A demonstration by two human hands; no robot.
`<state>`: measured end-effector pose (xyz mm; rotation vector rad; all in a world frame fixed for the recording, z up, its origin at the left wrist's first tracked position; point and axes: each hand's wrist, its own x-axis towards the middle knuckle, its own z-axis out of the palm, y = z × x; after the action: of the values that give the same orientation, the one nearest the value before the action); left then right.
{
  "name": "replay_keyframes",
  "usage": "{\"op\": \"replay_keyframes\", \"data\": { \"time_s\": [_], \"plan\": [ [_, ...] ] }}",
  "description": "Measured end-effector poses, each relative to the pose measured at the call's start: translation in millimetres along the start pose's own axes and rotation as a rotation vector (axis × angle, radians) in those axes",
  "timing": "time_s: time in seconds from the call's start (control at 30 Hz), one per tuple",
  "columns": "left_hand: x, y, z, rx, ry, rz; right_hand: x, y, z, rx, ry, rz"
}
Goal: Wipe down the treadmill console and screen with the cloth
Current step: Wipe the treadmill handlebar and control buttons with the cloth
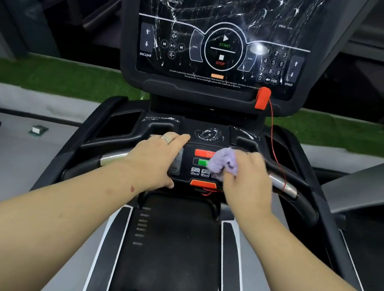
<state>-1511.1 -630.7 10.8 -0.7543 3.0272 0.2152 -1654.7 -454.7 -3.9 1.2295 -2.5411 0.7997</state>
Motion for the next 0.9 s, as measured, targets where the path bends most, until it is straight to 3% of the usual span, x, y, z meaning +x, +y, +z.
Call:
{"op": "replay_keyframes", "data": {
  "time_s": [0.1,0.17,0.33,0.43,0.6,0.7,0.8,0.9],
  "plan": [
    [-2.3,2.1,-1.8,-0.022,-0.006,-0.003,0.1,3.5,-0.3,-0.023,-0.226,-0.189],
    [-5.0,3.3,-2.7,-0.041,-0.016,-0.015,5.8,10.7,-7.8,-0.011,-0.295,-0.185],
    [-7.8,8.1,-6.0,-0.110,-0.044,-0.037,13.9,7.7,-24.3,0.290,-0.290,-0.009],
    [-8.0,15.7,-11.6,-0.175,0.003,-0.015,23.9,-2.9,-25.8,0.409,-0.246,-0.009],
    [-1.4,43.5,-29.4,-0.568,0.197,0.043,44.7,-22.4,-24.8,0.483,-0.232,-0.050],
    [-1.8,53.5,-43.8,-0.747,0.269,-0.073,57.4,-20.3,-33.0,0.734,-0.343,0.075],
    [-0.5,48.7,-53.8,-0.964,0.274,-0.196,68.5,-10.1,-40.8,1.135,-0.530,0.118],
    [0.1,49.8,-67.3,-1.173,0.271,-0.226,74.3,-11.6,-41.1,1.182,-0.560,0.145]
  ]
}}
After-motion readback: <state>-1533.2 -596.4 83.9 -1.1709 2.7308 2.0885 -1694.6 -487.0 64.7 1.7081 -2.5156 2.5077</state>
